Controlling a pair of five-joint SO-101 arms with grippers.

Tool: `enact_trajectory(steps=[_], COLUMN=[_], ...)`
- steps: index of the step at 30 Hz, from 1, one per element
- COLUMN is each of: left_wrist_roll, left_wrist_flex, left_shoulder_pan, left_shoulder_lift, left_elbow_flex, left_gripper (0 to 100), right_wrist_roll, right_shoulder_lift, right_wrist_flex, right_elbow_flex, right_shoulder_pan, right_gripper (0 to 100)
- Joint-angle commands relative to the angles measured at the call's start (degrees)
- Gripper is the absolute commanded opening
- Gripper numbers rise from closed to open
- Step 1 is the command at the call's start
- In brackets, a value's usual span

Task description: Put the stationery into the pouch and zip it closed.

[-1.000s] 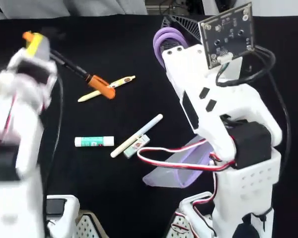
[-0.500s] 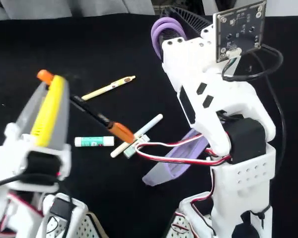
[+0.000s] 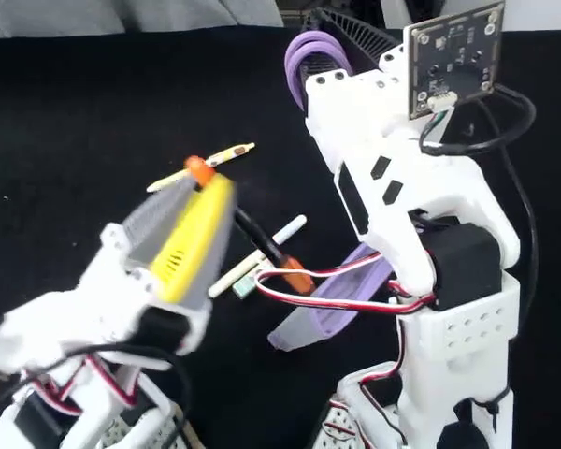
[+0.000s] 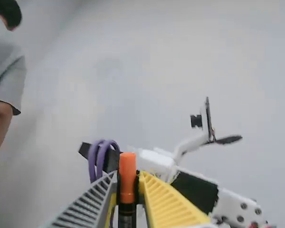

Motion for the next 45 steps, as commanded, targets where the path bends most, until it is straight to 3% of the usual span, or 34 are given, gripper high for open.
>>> enact_trajectory(steps=[1,7,14,21,30,39,45], left_wrist_roll=[-10.11,-20.57,-21.19,-21.19,-20.66,-21.10,-21.27], left_wrist_flex=[-0.97,-1.41,-7.38,-7.21,-7.12,-6.42,-6.86], left_shoulder_pan=[9.45,18.68,17.54,16.13,16.75,26.59,27.12], left_shoulder_lift=[-0.53,-0.62,-0.09,1.05,14.59,18.11,18.02], left_elbow_flex=[3.12,9.45,6.29,-1.54,-13.05,-8.40,-6.64], left_gripper=[3,3,3,3,3,3,3], right_wrist_roll=[-0.09,-0.09,-0.09,0.00,0.00,0.09,1.67], right_shoulder_lift=[0.13,-0.22,-0.13,0.13,0.13,0.13,0.13], right_wrist_flex=[-1.49,-1.32,-1.32,-1.58,-1.58,-2.20,-2.46], right_elbow_flex=[-0.04,-0.04,-0.04,-0.04,-0.04,-0.57,-0.31], right_shoulder_pan=[-0.35,-0.35,-0.35,-0.35,0.53,6.95,7.21], right_gripper=[1.1,1.1,1.1,1.1,1.1,1.1,1.1])
